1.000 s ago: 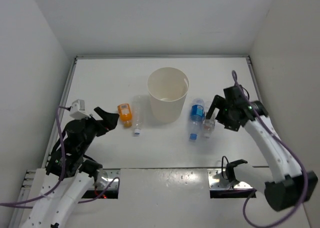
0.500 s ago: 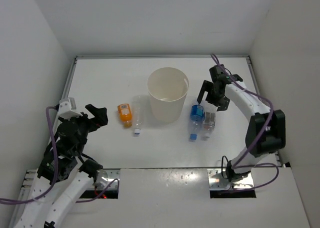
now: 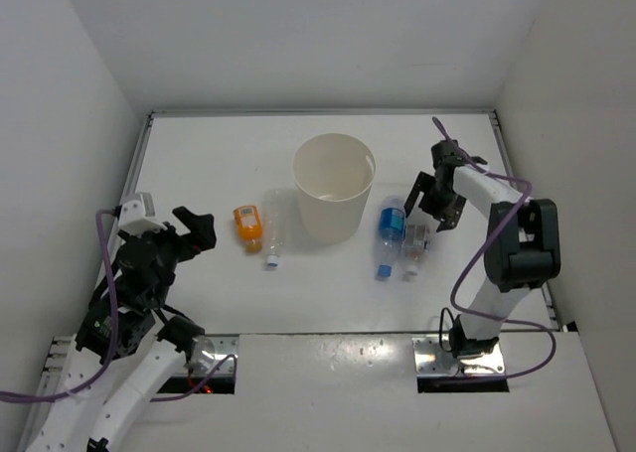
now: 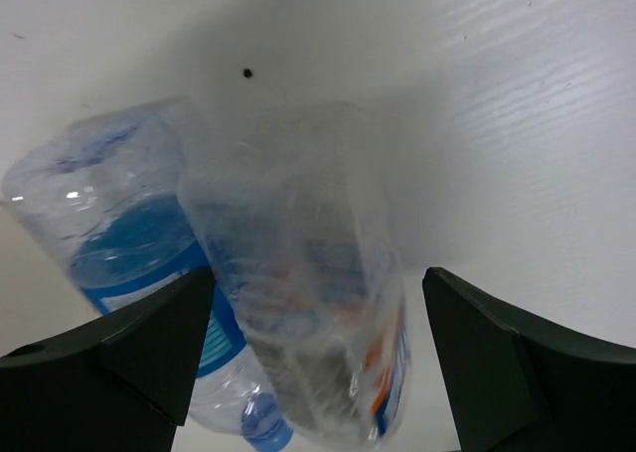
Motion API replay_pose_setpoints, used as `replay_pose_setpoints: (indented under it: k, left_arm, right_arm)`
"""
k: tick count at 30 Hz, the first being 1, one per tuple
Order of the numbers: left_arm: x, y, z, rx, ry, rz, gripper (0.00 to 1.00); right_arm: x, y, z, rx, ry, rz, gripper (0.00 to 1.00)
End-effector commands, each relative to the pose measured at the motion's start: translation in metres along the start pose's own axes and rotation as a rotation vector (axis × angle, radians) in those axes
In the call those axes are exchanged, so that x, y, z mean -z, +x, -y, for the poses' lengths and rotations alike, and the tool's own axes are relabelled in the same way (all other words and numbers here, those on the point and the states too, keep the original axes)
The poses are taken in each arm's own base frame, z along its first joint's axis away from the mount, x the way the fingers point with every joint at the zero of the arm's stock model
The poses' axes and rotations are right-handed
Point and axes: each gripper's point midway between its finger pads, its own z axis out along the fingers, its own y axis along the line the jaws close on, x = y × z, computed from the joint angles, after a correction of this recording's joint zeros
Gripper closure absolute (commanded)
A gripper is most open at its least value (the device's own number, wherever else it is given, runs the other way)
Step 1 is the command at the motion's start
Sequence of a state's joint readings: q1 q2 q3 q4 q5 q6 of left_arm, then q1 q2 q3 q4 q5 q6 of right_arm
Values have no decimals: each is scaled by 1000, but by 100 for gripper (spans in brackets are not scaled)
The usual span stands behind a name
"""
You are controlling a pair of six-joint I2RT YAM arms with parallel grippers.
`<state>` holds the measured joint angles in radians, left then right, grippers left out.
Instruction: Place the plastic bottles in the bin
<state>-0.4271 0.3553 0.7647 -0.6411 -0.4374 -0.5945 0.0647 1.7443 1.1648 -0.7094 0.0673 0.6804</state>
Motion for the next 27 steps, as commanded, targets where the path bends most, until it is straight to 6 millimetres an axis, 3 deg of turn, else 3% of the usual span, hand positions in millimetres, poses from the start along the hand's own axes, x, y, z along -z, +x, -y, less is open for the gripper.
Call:
replay_pose_setpoints:
  k: [1,5,9,13,16,20,22,25,26,27]
  left_arm:
    - [-3,-1,7,-4,25,3,0]
    - [-2,-1,7,-4,25,3,0]
    - [-2,-1,7,5,25,3,0]
    - [-2,-1,7,5,25,3,0]
    - [-2,-1,7,5,25,3,0]
    - [-2,-1,7,5,25,3,0]
    - [0,-1,10,7,46,2,0]
    - [-2,3,9,12,42,-5,0]
    - [0,1,9,16,46,2,0]
    - [0,1,9,16,46,2,0]
  right_arm:
    - [-17,13,3,-9,-30,-57,14]
    - [-28,25,13,-9,-11,-85,15]
    - [-29,27,21,-21,-6,-104,23]
    - [-27,32,32,-38,25,-131,53]
    - [-8,20,41,-46,70,-87,64]
    - [36,-9,58,-49,142,60,78]
    - [73,-32,57,-70,122,183,80]
    - [116,-51,53,-124,82,312,88]
    - [147,-66,51,-161,56,416,94]
    - [162,-69,53,-191,50,454,98]
